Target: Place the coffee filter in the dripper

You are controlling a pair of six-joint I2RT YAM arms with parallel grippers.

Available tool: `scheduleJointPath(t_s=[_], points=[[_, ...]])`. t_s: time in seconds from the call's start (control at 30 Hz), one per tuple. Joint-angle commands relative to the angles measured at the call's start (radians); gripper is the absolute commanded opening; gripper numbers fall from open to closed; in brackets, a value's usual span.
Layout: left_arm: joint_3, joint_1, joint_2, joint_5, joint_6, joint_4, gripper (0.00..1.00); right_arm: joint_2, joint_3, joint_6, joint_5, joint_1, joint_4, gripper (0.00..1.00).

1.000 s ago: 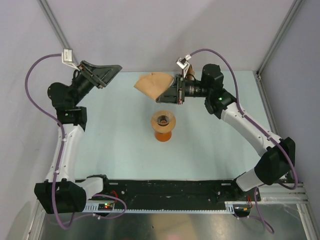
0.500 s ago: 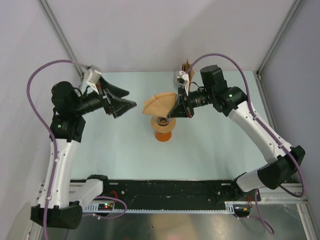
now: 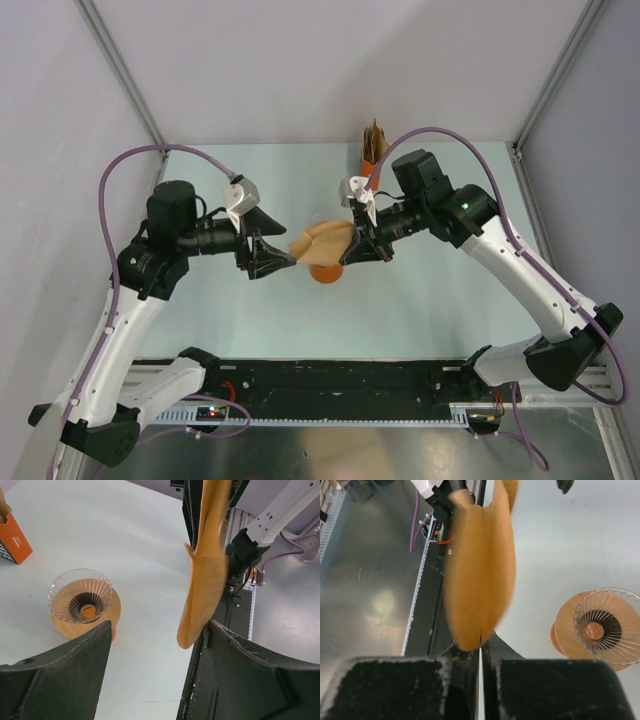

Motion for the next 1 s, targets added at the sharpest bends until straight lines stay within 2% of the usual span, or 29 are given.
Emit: scheduleJointPath(t_s=[0.0, 0.23, 0.7, 0.97], points=[[0.021, -0.011, -0.002, 0.031, 0.048, -0.02, 0.8, -0.025, -0.009, -0.087, 0.036, 0.028, -0.048, 0.0], [0.072, -0.012, 0.017, 0.078, 0.018, -0.023, 0.79, -0.032, -0.02, -0.122, 0.045, 0.034, -0.082, 0.0], [0.05, -0.069, 0.04, 0.003, 0.048, -0.022, 0.74, -0.019, 0.0, -0.106, 0.07, 0.085, -0.071, 0.0], [0.013, -0.152, 0.053, -0.076, 0.083, -0.021, 0.62, 0.023, 0.045, -0.093, 0.05, 0.108, -0.087, 0.0]])
